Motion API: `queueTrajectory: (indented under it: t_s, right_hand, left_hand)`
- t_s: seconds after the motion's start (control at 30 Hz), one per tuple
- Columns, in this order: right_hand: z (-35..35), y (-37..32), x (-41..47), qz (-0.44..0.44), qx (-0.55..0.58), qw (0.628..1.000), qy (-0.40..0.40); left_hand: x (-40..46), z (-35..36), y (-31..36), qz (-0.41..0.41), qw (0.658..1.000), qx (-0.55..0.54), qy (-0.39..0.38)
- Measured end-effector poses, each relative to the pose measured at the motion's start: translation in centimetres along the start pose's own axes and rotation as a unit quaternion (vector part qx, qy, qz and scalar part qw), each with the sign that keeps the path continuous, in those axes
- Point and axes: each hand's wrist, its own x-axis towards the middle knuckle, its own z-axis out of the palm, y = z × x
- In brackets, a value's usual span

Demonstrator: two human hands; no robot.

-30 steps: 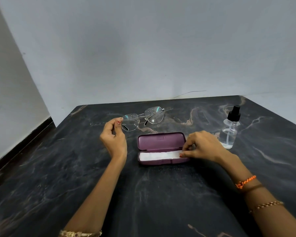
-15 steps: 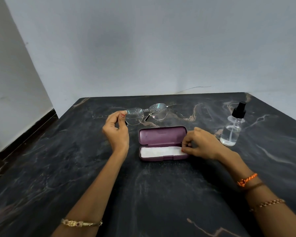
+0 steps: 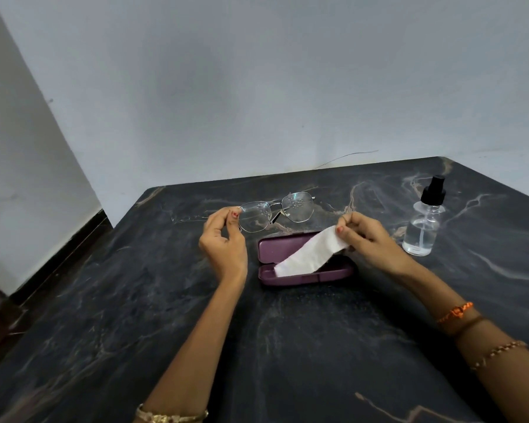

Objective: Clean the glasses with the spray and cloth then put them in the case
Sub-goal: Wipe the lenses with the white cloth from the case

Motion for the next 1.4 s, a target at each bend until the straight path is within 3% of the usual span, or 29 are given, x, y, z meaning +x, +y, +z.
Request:
queueTrajectory:
  t_s: [0.07,0.17,0.4,0.53,0.7,0.93,1.07,1.2,1.33,1.4]
  right_hand:
    - [0.1,-0.1,0.2,0.018,0.1,0.995,0.024]
    - [0.1,-0.2,0.2,0.046,0.154,0.986,0.041]
    - [-0.3,0.0,0.0,0.089,0.123,0.988,-0.024]
    - [-0.4,-0.1,0.1,0.079,0.115,0.99,-0.016]
    - [-0.3,-0.2,0.4,0.112,0.26,0.958,0.042]
    - [-0.3,-0.4,0.5,0.11,0.351,0.927,0.072]
    - [-0.9,-0.4,0.5,0.078,0.272,0.947,0.151]
    - [-2.0,-0.5,0.1,-0.023,0.086,0.972,0.217]
    - [-2.4,-0.9,0.1,-0.054,0.09,0.955,0.278]
    - [-2.6,-0.7,0.0,-0.04,0.008,0.941,0.337]
  left_hand:
    - [0.0,0.1,0.0,0.005,1.0,0.003,0.003]
    - [-0.1,0.1,0.0,-0.003,1.0,-0.001,0.006]
    - [-0.4,0.1,0.3,-0.019,1.0,0.002,0.006]
    - [-0.6,0.1,0.4,-0.021,1.0,0.012,0.001]
    - [-0.7,0.2,0.5,-0.015,1.0,0.016,-0.001]
    - [-1.1,0.4,0.5,-0.015,1.0,0.0,-0.008]
    - [-1.3,0.6,0.4,-0.014,1.0,0.0,-0.006]
    - [-1.5,0.7,0.3,-0.014,1.0,0.005,-0.013]
    - [-1.3,0.6,0.2,-0.014,1.0,0.004,-0.004]
    - [-1.2,0.6,0.2,-0.016,1.0,-0.004,0.007]
